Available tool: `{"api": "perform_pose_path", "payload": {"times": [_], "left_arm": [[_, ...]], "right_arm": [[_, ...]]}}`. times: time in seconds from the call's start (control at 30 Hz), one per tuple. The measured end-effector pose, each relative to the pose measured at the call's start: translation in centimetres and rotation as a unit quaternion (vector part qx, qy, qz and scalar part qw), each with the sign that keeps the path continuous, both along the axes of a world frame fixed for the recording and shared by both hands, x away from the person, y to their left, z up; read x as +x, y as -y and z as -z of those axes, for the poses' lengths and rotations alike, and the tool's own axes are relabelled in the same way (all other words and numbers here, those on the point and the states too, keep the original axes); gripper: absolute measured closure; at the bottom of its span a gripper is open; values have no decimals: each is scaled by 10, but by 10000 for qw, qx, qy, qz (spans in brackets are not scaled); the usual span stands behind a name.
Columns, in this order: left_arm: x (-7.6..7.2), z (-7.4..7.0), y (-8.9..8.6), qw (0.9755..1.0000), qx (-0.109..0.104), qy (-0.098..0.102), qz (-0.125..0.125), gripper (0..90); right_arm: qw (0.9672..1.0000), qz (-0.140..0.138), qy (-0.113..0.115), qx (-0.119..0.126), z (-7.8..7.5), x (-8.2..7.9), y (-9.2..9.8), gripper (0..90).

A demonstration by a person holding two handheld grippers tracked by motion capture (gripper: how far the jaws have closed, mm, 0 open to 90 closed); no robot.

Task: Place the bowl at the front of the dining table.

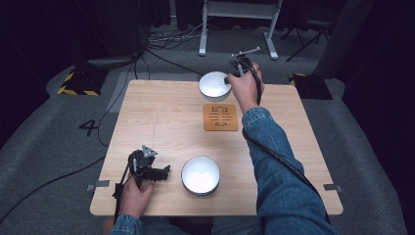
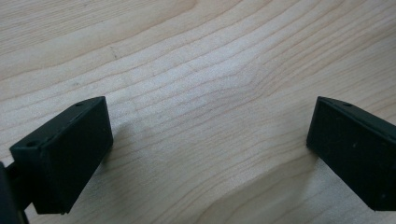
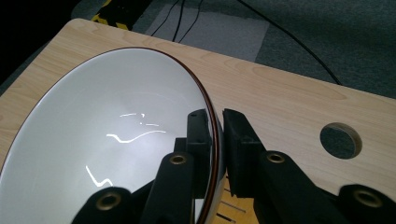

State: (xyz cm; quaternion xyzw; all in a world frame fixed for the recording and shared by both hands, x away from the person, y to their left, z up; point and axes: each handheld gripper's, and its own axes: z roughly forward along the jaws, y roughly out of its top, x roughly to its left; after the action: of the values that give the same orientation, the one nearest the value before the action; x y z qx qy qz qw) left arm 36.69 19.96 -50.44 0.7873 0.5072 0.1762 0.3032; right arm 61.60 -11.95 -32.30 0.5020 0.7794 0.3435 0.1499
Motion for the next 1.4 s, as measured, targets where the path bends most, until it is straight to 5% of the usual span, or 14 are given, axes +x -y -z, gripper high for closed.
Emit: {"api": "perform_pose_path", "payload": {"times": [0.13, 0.23, 0.33, 0.9, 1.4], "left_arm": [[0, 0, 0, 10000, 0, 4, -3, 4], [0, 0, 0, 10000, 2, 3, -4, 4], [0, 0, 0, 10000, -1, 0, -4, 4], [0, 0, 0, 10000, 5, -13, 6, 4], [0, 0, 0, 10000, 2, -6, 1, 4]], "right_arm": [[10000, 84, -15, -17, 7, 4, 5, 817], [9995, 68, -90, 284, 19, 10, 13, 818], [9995, 84, -89, 297, 23, 11, 14, 817], [9995, 122, -280, -12, 69, 18, 11, 817], [9987, 211, -460, -51, 103, 20, 18, 817]]}}
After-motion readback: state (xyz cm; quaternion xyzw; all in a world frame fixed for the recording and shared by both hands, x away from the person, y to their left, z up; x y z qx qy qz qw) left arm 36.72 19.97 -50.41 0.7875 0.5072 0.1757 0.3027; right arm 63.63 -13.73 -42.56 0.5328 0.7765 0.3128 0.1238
